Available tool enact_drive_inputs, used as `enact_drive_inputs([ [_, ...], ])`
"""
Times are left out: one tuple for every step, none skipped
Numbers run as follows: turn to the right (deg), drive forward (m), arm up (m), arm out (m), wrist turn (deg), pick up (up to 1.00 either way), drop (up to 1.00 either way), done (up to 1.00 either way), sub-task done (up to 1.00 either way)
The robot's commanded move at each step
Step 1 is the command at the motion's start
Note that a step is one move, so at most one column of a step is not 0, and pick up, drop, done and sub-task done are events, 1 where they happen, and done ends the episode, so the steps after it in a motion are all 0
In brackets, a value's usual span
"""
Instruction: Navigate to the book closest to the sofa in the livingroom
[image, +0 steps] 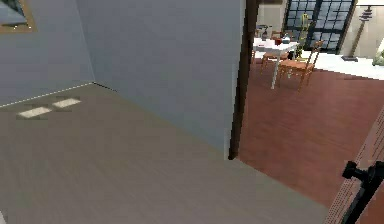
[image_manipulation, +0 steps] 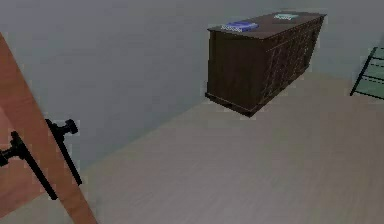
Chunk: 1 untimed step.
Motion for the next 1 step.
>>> enact_drive_inputs([
  [3.0, 0.0, 0.0, 0.0, 0.0, 0.0, 0.0, 0.0, 0.0],
])
